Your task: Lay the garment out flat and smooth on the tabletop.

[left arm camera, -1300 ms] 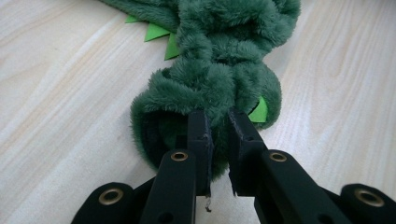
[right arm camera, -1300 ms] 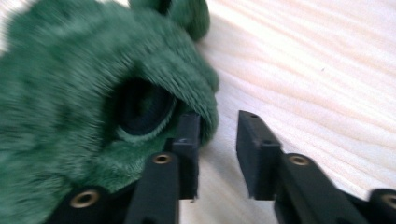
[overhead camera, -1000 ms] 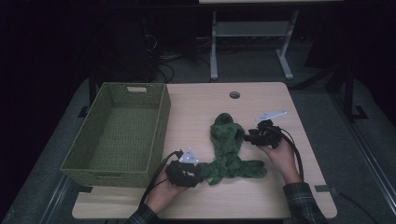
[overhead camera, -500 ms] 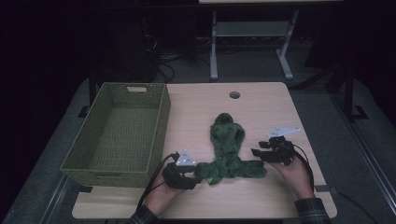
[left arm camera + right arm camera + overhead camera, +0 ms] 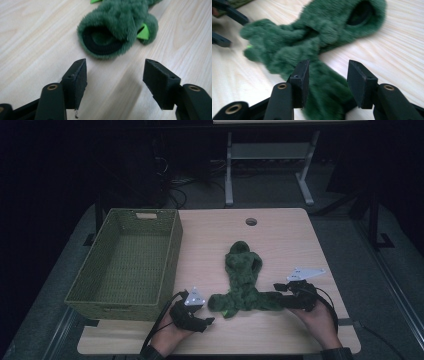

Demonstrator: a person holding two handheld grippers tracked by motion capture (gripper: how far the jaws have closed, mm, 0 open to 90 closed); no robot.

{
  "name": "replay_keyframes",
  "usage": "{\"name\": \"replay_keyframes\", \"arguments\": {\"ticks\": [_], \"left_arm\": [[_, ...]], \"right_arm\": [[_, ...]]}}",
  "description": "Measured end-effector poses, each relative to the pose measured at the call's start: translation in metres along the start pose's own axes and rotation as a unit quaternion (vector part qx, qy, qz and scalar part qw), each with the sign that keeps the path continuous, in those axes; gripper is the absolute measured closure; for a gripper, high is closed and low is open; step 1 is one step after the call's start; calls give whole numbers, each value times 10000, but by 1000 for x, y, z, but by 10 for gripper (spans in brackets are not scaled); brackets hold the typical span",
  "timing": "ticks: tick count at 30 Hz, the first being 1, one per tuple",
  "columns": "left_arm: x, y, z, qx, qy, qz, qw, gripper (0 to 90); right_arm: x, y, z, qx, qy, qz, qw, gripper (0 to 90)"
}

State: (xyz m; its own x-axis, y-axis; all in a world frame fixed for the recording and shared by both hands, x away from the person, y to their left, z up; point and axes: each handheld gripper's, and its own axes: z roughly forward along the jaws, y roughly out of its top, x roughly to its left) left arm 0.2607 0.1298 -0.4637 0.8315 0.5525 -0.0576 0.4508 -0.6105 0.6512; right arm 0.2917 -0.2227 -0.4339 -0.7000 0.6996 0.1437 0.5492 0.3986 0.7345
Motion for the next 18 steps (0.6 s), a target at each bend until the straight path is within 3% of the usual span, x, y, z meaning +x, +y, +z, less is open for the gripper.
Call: {"name": "replay_keyframes", "arguments": {"ticks": [4, 5, 12, 18], "left_arm": [[-4, -3, 2, -71, 74, 150, 9998, 251], [-5, -5, 4, -131, 122, 298, 9994, 235], [-2, -12, 8, -455, 3, 403, 9982, 136], [-2, -12, 8, -464, 5, 401, 9981, 130]], "right_arm": [[12, 7, 3, -59, 192, -146, 9997, 547], [18, 10, 6, -79, 291, -216, 9993, 555], [35, 19, 18, -3, 450, -416, 9981, 571], [53, 31, 29, -30, 705, -627, 9955, 620]]}}
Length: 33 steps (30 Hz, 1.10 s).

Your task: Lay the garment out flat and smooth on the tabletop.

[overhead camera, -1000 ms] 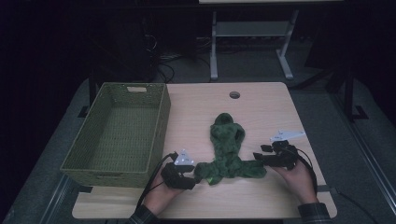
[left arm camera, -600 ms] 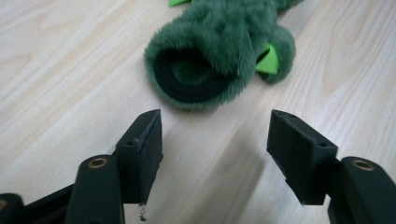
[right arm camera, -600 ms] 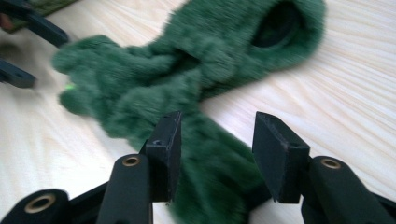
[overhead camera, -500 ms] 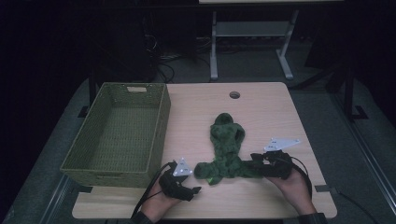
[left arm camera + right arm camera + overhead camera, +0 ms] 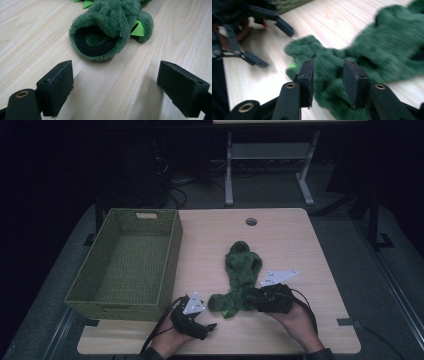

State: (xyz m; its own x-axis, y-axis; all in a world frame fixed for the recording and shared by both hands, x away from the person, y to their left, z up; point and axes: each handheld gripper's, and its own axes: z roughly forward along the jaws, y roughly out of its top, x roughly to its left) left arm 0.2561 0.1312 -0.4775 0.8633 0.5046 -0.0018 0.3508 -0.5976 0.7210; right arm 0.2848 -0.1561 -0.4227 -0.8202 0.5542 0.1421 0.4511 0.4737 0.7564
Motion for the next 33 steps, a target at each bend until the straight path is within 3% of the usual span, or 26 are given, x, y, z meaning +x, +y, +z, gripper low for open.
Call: {"name": "replay_keyframes", "arguments": {"ticks": [8, 19, 28, 33], "left_arm": [[0, 0, 0, 6, -21, 0, 10000, 131], [0, 0, 0, 4, -24, 7, 10000, 130], [1, 0, -1, 28, -14, 42, 10000, 131], [1, 0, -1, 38, -12, 85, 10000, 131]], "right_arm": [[27, 19, 27, 79, 474, -348, 9982, 665], [42, 30, 61, 308, 675, -626, 9953, 673], [43, 26, 93, 719, 528, -863, 9923, 678], [48, 24, 99, 764, 259, -1117, 9905, 729]]}}
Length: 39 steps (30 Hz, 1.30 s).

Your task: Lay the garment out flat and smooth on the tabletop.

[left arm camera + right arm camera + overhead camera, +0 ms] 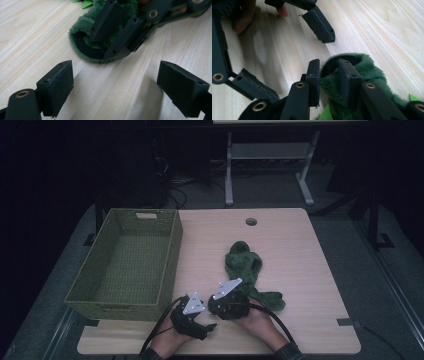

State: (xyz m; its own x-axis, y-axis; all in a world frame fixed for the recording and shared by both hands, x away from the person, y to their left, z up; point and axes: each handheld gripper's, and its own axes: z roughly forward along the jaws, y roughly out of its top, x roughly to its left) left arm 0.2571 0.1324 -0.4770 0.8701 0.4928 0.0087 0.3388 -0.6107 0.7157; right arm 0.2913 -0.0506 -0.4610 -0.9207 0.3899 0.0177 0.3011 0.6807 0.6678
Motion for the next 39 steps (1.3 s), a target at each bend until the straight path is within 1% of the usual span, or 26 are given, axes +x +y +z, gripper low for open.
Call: {"name": "replay_keyframes", "arguments": {"ticks": [1, 2, 4, 5, 6, 7, 8, 9, 10, 11, 13, 14, 18, 19, 21, 24, 25, 26, 27, 30, 31, 33, 35, 36, 37, 39], "left_arm": [[0, 0, 0, 0, 0, 0, 10000, 131], [0, 0, 0, 2, 0, 6, 10000, 131], [0, 0, 0, 3, 1, 6, 10000, 131], [0, 0, 0, 3, 1, 5, 10000, 131], [-1, 0, 0, -12, -8, -44, 10000, 131], [-1, 0, 0, -29, -8, -71, 10000, 131], [-1, 0, 0, -16, -1, -50, 10000, 130], [0, 0, 0, -4, 1, -37, 10000, 131], [0, 0, 0, -4, 1, -38, 10000, 131], [0, 0, 0, -6, -1, -31, 10000, 131], [-1, 0, 0, -35, -14, -67, 10000, 131], [-1, 0, 0, -18, -14, -61, 10000, 131], [-1, 0, 0, -33, -12, -68, 10000, 131], [-1, 0, 0, -34, -12, -69, 10000, 131], [-1, 0, 0, -29, -13, -64, 10000, 131], [-1, 0, 0, -16, -12, -49, 10000, 131], [-1, 0, 0, -15, -11, -50, 10000, 131], [-1, 0, 0, -15, -11, -49, 10000, 131], [-1, 0, 0, -17, -9, -49, 10000, 131], [-1, 0, 0, -9, -5, -40, 10000, 131], [-1, 0, 0, -34, -7, -68, 10000, 131], [-1, 0, 0, -22, -15, -63, 10000, 131], [-1, 0, 0, -19, -15, -67, 10000, 132], [-1, 0, 0, -16, -14, -60, 10000, 132], [-1, 0, 0, -18, -8, -53, 10000, 132], [-1, 0, 0, -18, -11, -60, 10000, 132]], "right_arm": [[0, 0, 0, 0, 0, 0, 10000, 729], [3, 1, 1, 36, -143, -110, 9998, 758], [5, 1, 2, 21, -230, -197, 9995, 809], [5, 1, 2, 8, -221, -160, 9996, 829], [5, 1, 0, 1, -189, -121, 9997, 837], [3, 2, -3, -48, -155, -114, 9998, 841], [2, 2, -6, -116, -123, -112, 9998, 841], [1, 3, -9, -211, -75, -51, 9997, 841], [-2, 3, -16, -386, -5, -13, 9993, 846], [-4, 4, -23, -484, 65, 172, 9987, 849], [-10, 5, -38, -749, 132, 377, 9964, 850], [-12, 5, -41, -801, 119, 379, 9960, 855], [-22, -1, -65, -1116, 9, 574, 9921, 864], [-24, -3, -71, -1128, -54, 642, 9915, 864], [-30, -7, -79, -1188, -158, 697, 9903, 865], [-39, -17, -90, -1245, -356, 864, 9878, 864], [-41, -20, -93, -1261, -382, 926, 9869, 863], [-44, -24, -96, -1291, -480, 999, 9854, 860], [-45, -27, -98, -1315, -519, 1059, 9843, 858], [-54, -39, -106, -1334, -746, 1260, 9802, 856], [-58, -44, -107, -1265, -879, 1354, 9787, 856], [-64, -51, -107, -1159, -1002, 1521, 9764, 856], [-68, -57, -106, -989, -1118, 1619, 9755, 856], [-70, -59, -105, -903, -1148, 1645, 9755, 856], [-72, -62, -104, -761, -1162, 1710, 9754, 856], [-74, -66, -102, -658, -1130, 1766, 9756, 857]]}}
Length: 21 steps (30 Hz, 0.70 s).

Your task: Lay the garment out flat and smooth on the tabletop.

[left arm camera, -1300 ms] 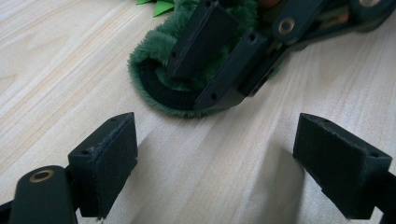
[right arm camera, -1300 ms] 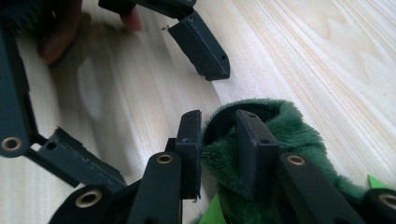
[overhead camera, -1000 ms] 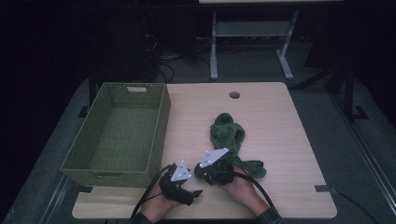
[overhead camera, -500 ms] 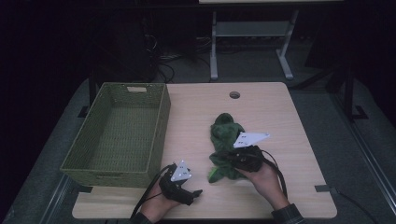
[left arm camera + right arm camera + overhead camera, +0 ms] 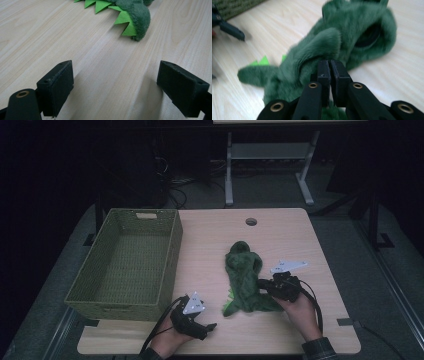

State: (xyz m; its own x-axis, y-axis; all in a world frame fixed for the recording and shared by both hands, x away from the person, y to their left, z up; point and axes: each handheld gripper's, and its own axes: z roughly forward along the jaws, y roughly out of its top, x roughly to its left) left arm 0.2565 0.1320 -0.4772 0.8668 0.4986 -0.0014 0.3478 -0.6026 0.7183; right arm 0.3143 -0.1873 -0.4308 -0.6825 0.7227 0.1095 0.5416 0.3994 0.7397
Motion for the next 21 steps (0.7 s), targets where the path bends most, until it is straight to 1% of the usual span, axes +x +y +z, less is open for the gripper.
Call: {"name": "replay_keyframes", "arguments": {"ticks": [2, 3, 5, 7, 9, 11, 13, 14, 16, 18, 19, 20, 21], "left_arm": [[0, 0, 0, -1, -2, -6, 10000, 132], [0, 0, 0, -2, -3, -9, 10000, 132], [0, 0, 0, -3, -1, -6, 10000, 132], [0, 0, 0, -2, 1, -3, 10000, 133], [0, 0, 0, -2, 1, -3, 10000, 133], [0, 0, 0, -2, 1, -3, 10000, 133], [0, 0, 0, -2, 1, -4, 10000, 133], [0, 0, 0, -2, 3, 1, 10000, 133], [0, 0, 0, -2, 8, 9, 10000, 133], [0, 0, 0, -2, 7, 9, 10000, 133], [0, 0, 0, -1, 6, 10, 10000, 133], [0, 0, 0, -6, -1, -7, 10000, 133], [0, 0, 0, -15, 6, -6, 10000, 133]], "right_arm": [[0, -4, 3, 166, 13, 35, 9999, 857], [0, -6, 6, 259, 75, 1, 9996, 865], [4, -7, 10, 320, 195, -25, 9993, 863], [10, -4, 12, 301, 293, -187, 9989, 863], [16, -1, 17, 311, 342, -247, 9986, 858], [20, 0, 24, 453, 338, -331, 9978, 841], [22, 0, 27, 564, 254, -401, 9973, 818], [22, 0, 26, 556, 245, -408, 9973, 801], [19, 1, 17, 462, 220, -344, 9981, 774], [16, 2, 6, 319, 167, -248, 9990, 764], [14, 4, 1, 223, 181, -214, 9994, 765], [13, 5, -2, 138, 190, -241, 9994, 765], [13, 10, -6, 34, 234, -190, 9995, 766]]}}
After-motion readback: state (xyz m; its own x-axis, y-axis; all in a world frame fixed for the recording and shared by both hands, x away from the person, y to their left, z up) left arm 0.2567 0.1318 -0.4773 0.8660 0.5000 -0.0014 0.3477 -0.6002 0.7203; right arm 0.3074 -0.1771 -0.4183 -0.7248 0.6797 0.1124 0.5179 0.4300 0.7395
